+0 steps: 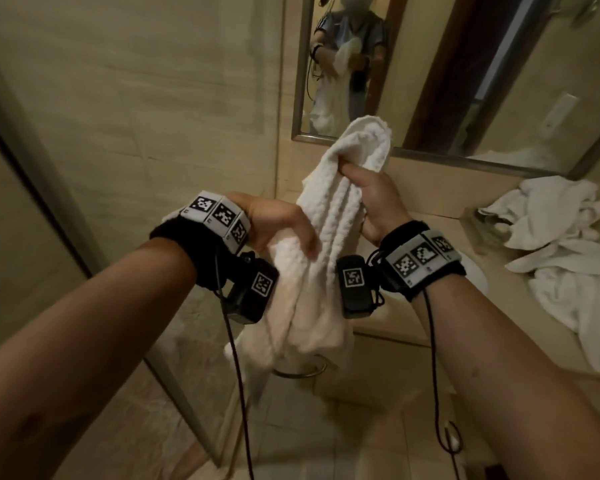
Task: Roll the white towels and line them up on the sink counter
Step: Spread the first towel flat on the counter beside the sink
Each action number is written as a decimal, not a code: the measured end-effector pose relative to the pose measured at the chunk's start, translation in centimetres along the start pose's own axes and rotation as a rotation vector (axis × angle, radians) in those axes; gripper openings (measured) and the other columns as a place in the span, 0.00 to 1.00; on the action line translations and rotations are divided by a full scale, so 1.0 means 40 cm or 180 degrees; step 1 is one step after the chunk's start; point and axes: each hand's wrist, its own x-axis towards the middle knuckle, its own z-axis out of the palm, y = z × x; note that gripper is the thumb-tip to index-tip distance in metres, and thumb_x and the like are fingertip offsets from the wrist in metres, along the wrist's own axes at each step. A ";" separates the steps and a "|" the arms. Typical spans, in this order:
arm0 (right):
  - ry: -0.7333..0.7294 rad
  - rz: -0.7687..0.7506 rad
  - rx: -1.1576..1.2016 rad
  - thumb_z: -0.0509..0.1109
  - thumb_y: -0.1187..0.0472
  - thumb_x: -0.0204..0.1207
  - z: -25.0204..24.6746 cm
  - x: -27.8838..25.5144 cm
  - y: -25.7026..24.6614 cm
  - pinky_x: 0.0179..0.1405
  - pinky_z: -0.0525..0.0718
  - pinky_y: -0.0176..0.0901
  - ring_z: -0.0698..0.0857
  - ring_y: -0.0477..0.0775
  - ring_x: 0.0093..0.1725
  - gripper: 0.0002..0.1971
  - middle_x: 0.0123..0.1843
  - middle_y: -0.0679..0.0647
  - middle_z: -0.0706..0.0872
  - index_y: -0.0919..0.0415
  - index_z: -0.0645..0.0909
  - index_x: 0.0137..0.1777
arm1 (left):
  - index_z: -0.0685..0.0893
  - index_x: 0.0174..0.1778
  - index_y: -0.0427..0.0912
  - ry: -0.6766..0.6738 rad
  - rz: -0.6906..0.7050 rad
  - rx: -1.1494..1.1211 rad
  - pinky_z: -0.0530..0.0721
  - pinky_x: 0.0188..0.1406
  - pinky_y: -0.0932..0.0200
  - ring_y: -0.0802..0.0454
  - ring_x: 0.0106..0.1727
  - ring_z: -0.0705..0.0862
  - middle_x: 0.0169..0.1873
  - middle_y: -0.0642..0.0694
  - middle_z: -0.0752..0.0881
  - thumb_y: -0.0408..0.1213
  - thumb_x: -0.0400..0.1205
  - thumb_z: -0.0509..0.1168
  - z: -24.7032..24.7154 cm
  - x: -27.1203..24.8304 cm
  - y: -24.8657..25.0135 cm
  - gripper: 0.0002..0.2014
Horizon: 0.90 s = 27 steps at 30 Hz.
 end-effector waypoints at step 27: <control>0.0758 0.0007 -0.1568 0.75 0.60 0.73 -0.136 0.057 0.193 0.53 0.85 0.52 0.87 0.58 0.50 0.11 0.48 0.57 0.89 0.61 0.86 0.54 | 0.87 0.51 0.35 0.3010 -0.0573 0.3276 0.78 0.41 0.55 0.38 0.53 0.87 0.48 0.37 0.87 0.37 0.78 0.68 -0.104 0.113 -0.105 0.10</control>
